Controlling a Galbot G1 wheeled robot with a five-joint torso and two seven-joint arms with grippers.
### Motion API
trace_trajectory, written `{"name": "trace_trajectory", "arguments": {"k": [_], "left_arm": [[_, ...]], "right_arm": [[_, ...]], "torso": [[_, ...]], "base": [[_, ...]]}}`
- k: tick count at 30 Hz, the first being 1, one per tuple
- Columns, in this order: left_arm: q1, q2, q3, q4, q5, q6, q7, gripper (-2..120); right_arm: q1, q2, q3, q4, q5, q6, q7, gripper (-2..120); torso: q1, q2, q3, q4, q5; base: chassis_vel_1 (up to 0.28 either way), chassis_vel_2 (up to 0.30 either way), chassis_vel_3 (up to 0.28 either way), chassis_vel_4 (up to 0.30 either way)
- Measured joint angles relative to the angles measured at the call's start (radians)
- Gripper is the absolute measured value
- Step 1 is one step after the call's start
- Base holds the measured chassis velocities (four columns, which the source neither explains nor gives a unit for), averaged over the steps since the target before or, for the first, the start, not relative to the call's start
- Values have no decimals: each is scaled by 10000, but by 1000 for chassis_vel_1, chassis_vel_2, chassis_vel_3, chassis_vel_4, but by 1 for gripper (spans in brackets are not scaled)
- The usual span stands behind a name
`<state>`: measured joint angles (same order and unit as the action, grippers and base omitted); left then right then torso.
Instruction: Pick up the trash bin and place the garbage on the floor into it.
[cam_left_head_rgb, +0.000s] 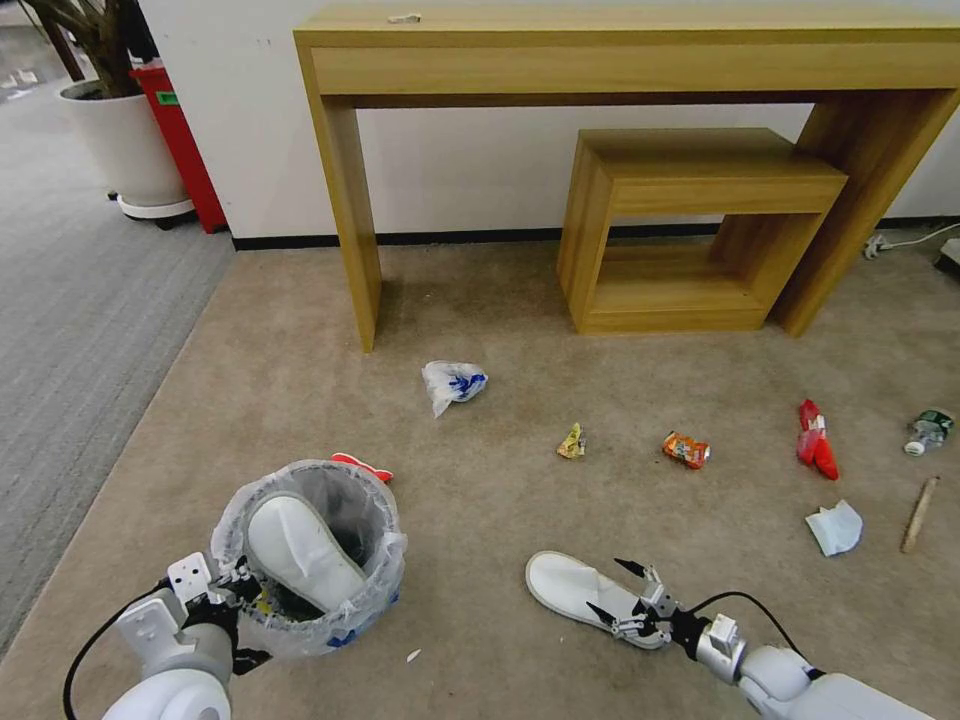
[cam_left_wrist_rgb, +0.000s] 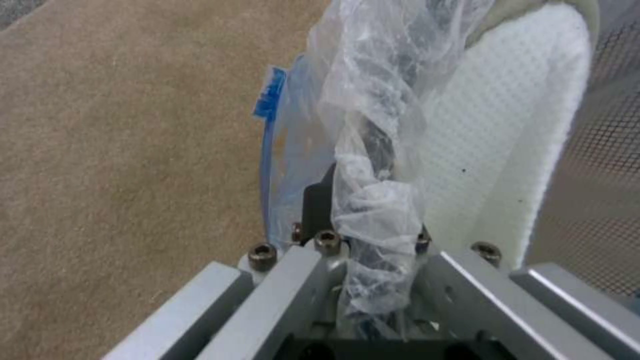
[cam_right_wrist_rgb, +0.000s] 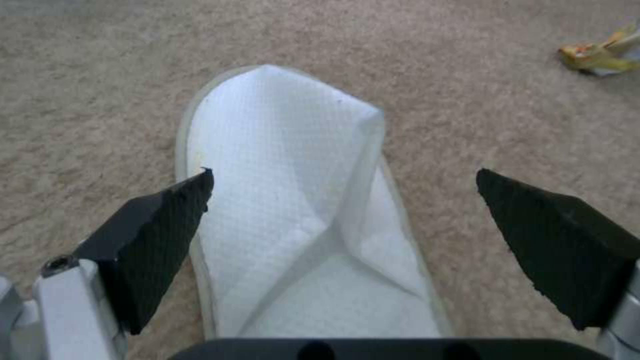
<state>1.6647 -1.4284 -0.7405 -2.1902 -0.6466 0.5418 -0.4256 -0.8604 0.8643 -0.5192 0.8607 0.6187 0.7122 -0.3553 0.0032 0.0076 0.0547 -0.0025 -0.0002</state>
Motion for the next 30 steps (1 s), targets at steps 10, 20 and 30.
{"name": "trace_trajectory", "arguments": {"k": [10,20,30], "left_arm": [[89,16,-14,-77,-44,-36,-13,0],[208,16,-53,-151,-52,-98,-14,0],[146,23,-48,-78,-60,-125,-17,0]], "right_arm": [[384,635,-378,-832,-107,5,-87,98],[740,1121,-668,-1313,-186,69,-134,77],[685,1135,-598,-1317,-271,160,-174,41]], "torso": [[0,0,0,0,0],[0,0,0,1,1],[0,0,0,0,1]], "base": [[0,0,0,0],[0,0,0,0],[0,0,0,0]]}}
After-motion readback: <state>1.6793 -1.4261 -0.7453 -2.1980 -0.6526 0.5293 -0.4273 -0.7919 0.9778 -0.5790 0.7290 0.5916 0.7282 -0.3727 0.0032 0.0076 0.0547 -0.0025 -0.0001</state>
